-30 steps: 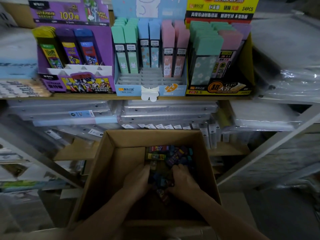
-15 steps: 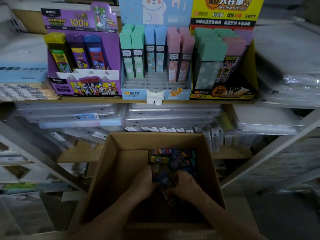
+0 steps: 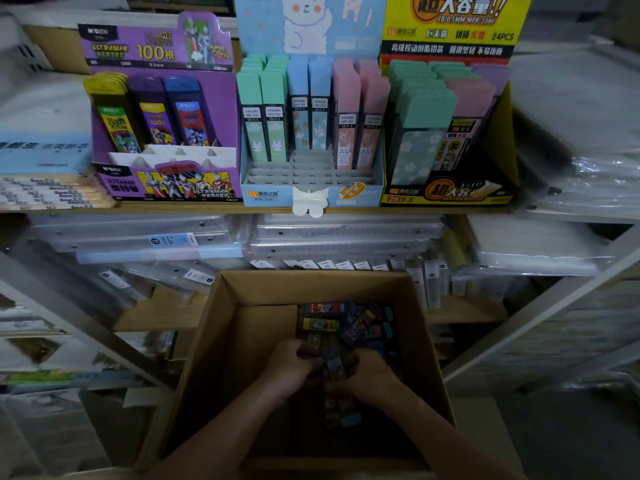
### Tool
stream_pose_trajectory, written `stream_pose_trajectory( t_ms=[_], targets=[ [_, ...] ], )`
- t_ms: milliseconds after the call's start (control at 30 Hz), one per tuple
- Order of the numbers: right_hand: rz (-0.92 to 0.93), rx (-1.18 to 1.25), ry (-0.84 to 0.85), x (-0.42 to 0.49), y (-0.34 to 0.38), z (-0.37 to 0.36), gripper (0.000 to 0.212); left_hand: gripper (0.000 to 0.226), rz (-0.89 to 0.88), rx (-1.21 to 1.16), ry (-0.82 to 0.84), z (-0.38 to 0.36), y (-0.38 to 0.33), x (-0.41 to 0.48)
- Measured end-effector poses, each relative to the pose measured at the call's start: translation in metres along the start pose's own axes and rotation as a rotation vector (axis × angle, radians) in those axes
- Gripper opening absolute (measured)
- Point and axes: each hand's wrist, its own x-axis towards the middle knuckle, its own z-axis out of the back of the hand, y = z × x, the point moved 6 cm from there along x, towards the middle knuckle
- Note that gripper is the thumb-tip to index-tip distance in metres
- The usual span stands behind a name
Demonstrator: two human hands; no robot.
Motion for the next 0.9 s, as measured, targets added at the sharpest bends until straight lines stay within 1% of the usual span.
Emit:
stream_pose_trajectory(
  t_ms=[67, 133, 233, 300, 367, 467, 500, 567, 667, 733, 800, 900],
  targets=[
    [0.017, 0.133, 0.035, -0.001, 0.003, 0.000, 0.041, 0.014, -0.011, -0.055, -0.020, 0.003, -0.008, -0.008],
    [0.053, 0.249, 0.050, -0.005, 0.009, 0.003, 0.039, 0.016, -0.031, -0.058, -0.035, 0.007, -0.018, -0.020],
    [0.149, 0.404, 0.080, -0.011, 0.025, 0.010, 0.036, 0.026, -0.031, -0.161, 0.041, 0.007, -0.033, -0.040],
    [0.219, 0.458, 0.079, -0.018, 0.039, 0.016, 0.032, 0.027, -0.025, -0.378, 0.160, 0.001, -0.044, -0.055],
    [0.283, 0.455, 0.071, -0.028, 0.057, 0.021, 0.028, 0.029, 0.004, -0.617, 0.254, -0.004, -0.053, -0.068],
    [0.381, 0.382, -0.020, -0.045, 0.088, 0.027, 0.028, 0.034, 0.065, -0.841, 0.223, -0.001, -0.055, -0.078],
    [0.402, 0.363, -0.072, -0.051, 0.098, 0.030, 0.029, 0.035, 0.043, -0.866, 0.197, 0.002, -0.057, -0.081],
    [0.445, 0.370, -0.151, -0.064, 0.116, 0.033, 0.030, 0.037, -0.048, -0.840, 0.114, 0.014, -0.066, -0.087],
    [0.561, 0.378, -0.200, -0.083, 0.142, 0.035, 0.026, 0.027, -0.177, -0.807, 0.025, 0.037, -0.084, -0.102],
    [0.631, 0.382, -0.211, -0.094, 0.158, 0.034, 0.024, 0.026, -0.241, -0.831, 0.030, 0.051, -0.095, -0.112],
    [0.660, 0.402, -0.202, -0.102, 0.173, 0.032, 0.023, 0.028, -0.295, -0.846, 0.037, 0.065, -0.104, -0.120],
    [0.679, 0.414, -0.183, -0.112, 0.193, 0.031, 0.012, 0.027, -0.385, -0.869, 0.063, 0.086, -0.117, -0.132]
  ],
)
